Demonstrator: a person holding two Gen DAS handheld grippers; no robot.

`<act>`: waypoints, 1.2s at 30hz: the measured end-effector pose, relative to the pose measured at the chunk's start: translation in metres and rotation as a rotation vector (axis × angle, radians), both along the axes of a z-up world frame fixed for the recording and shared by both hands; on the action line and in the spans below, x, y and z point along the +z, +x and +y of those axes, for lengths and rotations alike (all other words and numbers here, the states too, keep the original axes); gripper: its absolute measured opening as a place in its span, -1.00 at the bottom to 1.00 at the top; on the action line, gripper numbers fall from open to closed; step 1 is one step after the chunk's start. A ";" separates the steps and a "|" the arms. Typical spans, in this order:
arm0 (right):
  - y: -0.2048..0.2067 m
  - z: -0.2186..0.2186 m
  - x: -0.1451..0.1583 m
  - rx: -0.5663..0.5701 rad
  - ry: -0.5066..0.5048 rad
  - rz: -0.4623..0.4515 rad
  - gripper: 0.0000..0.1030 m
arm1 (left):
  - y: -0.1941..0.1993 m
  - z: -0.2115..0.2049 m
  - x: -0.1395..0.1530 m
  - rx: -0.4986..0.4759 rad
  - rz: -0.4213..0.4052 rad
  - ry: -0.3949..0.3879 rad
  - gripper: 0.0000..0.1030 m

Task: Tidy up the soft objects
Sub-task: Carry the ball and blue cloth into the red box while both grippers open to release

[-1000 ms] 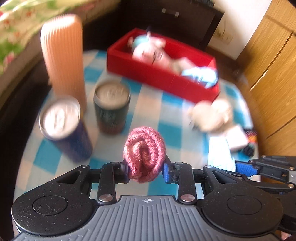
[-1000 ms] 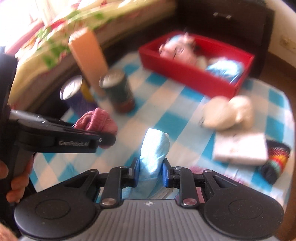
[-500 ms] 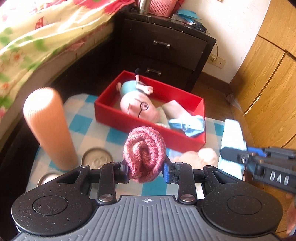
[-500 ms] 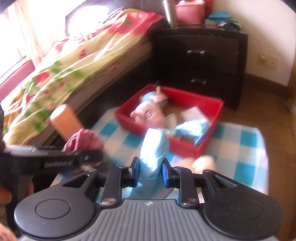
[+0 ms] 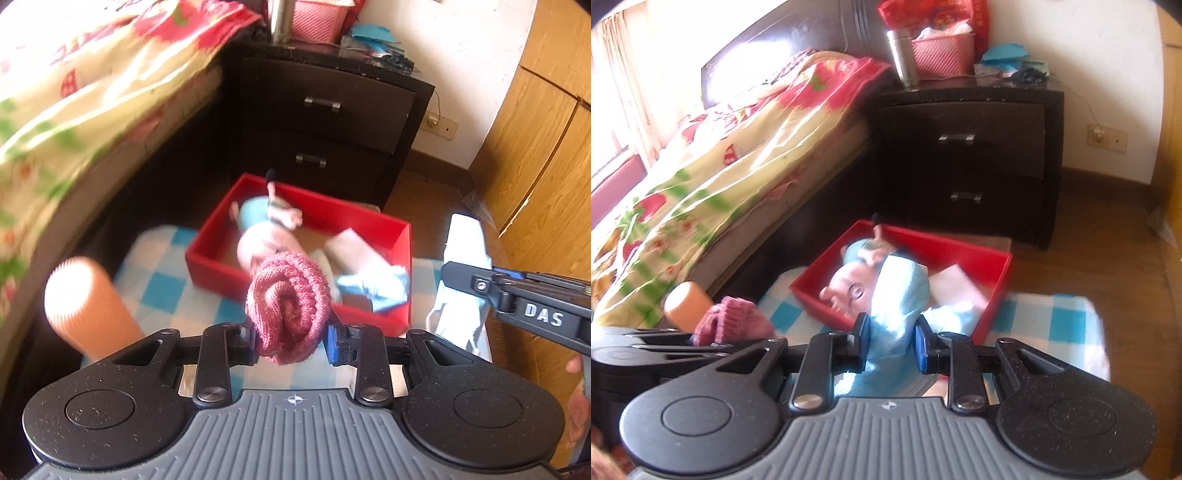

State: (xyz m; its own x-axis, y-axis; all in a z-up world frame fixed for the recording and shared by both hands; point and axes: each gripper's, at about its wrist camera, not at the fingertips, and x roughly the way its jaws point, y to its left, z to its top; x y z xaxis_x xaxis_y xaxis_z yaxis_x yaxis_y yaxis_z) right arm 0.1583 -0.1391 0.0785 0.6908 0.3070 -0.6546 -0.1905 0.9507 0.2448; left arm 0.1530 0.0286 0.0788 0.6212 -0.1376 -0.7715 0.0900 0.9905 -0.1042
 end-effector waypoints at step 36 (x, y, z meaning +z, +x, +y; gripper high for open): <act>0.152 -0.004 -0.084 -0.140 -0.031 0.075 -0.79 | 0.153 -0.038 -0.070 0.025 0.079 0.014 -0.09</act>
